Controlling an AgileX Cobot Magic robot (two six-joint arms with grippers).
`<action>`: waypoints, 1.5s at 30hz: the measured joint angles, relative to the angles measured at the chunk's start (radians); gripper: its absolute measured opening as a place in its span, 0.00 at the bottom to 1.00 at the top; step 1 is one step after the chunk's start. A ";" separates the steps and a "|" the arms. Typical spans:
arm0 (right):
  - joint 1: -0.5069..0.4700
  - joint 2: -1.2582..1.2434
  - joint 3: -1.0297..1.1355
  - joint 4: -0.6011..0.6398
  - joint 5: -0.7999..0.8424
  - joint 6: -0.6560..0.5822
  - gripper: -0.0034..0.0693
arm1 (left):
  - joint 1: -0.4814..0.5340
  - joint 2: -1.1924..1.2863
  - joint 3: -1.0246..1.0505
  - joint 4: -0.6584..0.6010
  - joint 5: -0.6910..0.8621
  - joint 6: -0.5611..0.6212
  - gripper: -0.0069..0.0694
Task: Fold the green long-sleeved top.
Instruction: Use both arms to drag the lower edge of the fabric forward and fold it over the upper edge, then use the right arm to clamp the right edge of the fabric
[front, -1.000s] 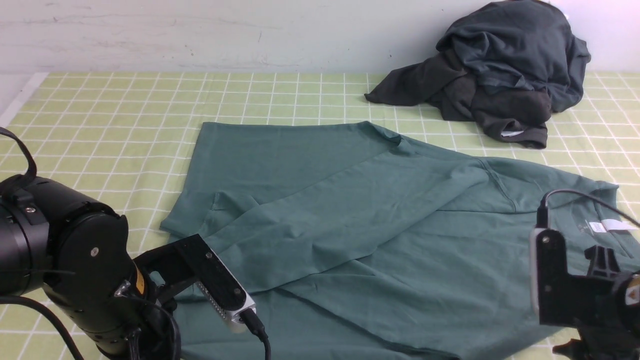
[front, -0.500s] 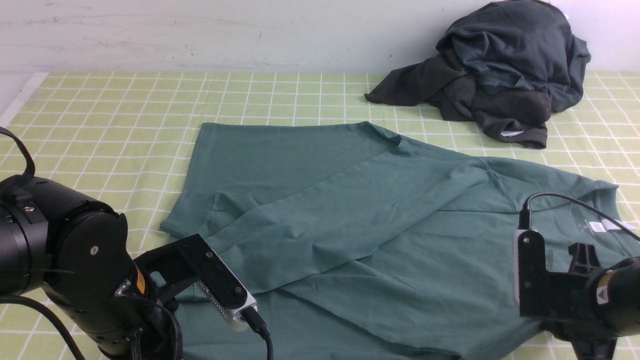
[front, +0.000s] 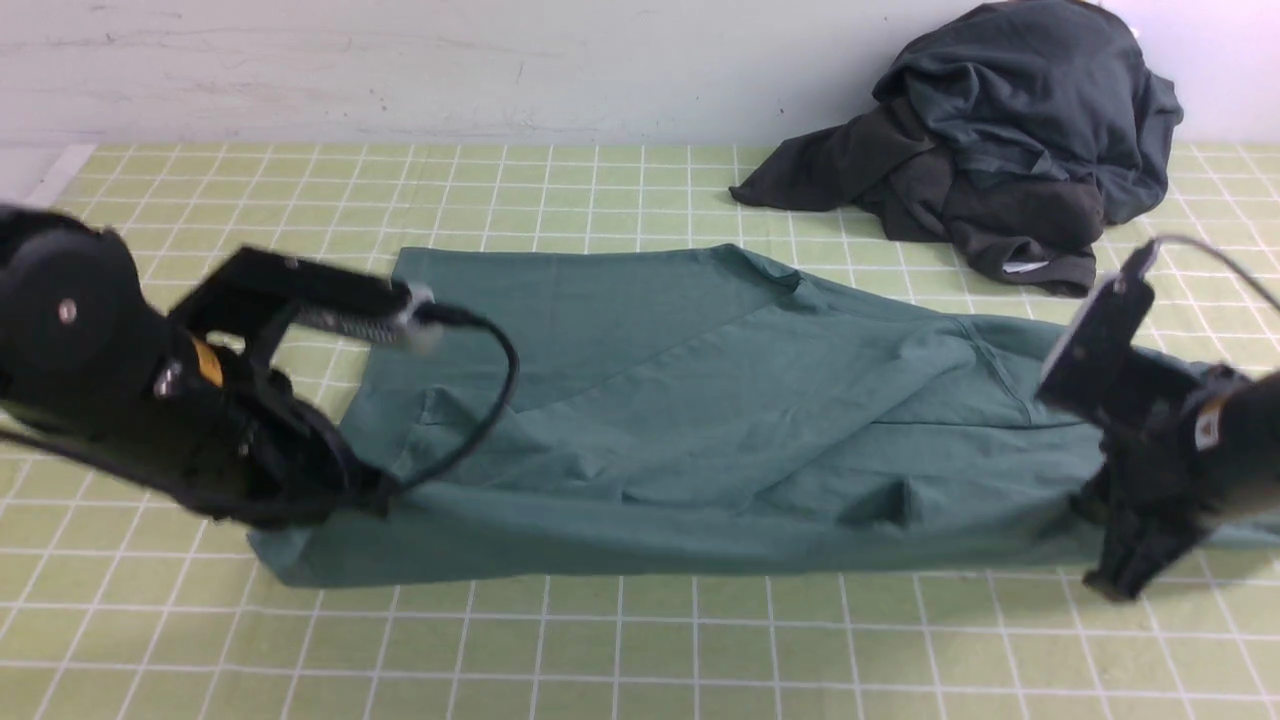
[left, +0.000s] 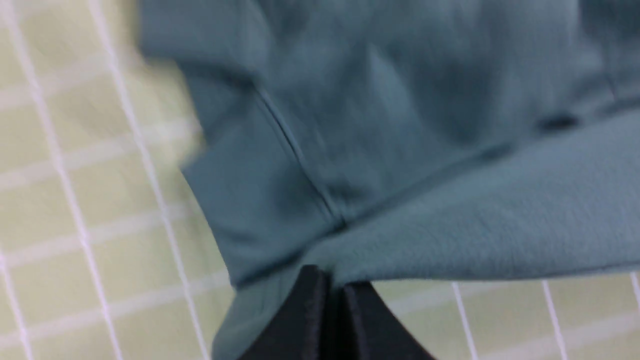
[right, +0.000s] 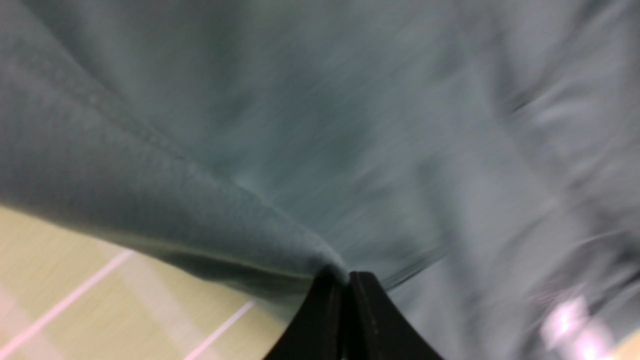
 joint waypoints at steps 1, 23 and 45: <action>-0.010 0.023 -0.052 0.000 -0.009 0.010 0.04 | 0.020 0.039 -0.053 0.001 -0.007 0.000 0.09; -0.109 0.828 -1.035 -0.041 0.066 0.209 0.15 | 0.137 1.105 -1.314 0.056 -0.013 0.008 0.30; -0.124 0.791 -1.128 0.224 0.575 0.271 0.03 | 0.100 1.091 -1.382 -0.152 0.409 0.184 0.16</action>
